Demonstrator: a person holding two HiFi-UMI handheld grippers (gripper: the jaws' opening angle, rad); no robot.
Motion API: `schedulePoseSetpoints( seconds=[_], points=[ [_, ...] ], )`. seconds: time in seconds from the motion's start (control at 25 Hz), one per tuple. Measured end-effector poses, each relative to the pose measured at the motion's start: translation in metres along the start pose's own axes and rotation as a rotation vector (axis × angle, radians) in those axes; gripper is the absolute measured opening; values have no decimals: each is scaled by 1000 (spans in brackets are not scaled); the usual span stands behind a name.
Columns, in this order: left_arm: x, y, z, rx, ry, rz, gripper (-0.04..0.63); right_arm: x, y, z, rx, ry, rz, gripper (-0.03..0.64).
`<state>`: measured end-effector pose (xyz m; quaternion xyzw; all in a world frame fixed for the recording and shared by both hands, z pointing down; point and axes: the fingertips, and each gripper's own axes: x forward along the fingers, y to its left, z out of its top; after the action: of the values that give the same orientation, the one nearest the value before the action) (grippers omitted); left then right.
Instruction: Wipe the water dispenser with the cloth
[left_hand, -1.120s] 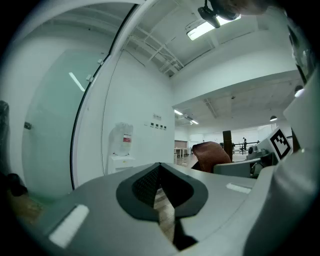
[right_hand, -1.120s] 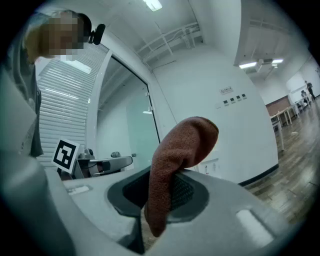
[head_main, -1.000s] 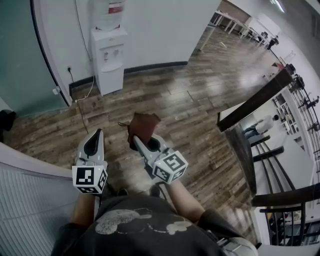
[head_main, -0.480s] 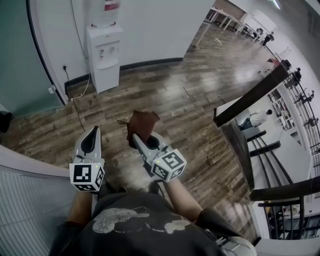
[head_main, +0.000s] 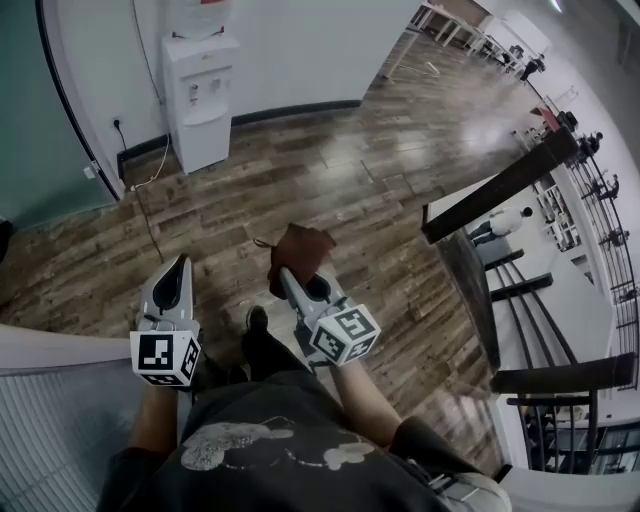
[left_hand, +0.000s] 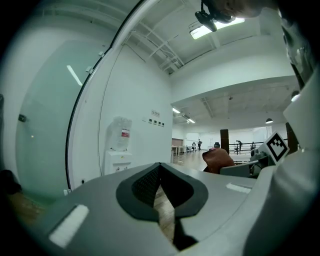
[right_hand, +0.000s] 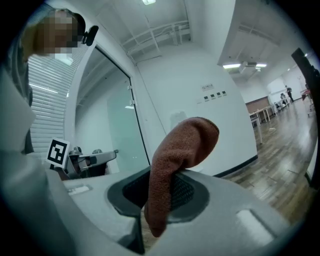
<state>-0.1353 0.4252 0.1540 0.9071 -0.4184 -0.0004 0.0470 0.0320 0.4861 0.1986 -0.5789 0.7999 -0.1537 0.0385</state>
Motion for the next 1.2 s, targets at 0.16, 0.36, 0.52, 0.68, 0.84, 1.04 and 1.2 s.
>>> schedulePoseSetpoints(
  seconds=[0.16,0.36,0.52,0.68,0.84,1.04,1.2],
  points=[
    [25,19,-9,18,20,28,18,41,-31,1,-22,5,10,60],
    [87,45,-14,10,71,38,18,114,-69,21,-6,-14,61,60],
    [148,61,-11,8,95,33,18,169,-100,46,-30,-5,89,60],
    [191,82,-9,-2,91,73,18,202,-124,57,-67,20,110,61],
    [221,103,-7,10,95,122,18,233,-140,54,-94,57,133,61],
    [249,134,-1,-2,95,152,18,276,-138,59,-124,73,176,61],
    [278,163,0,-5,84,160,18,312,-136,62,-145,92,196,61]
  ],
)
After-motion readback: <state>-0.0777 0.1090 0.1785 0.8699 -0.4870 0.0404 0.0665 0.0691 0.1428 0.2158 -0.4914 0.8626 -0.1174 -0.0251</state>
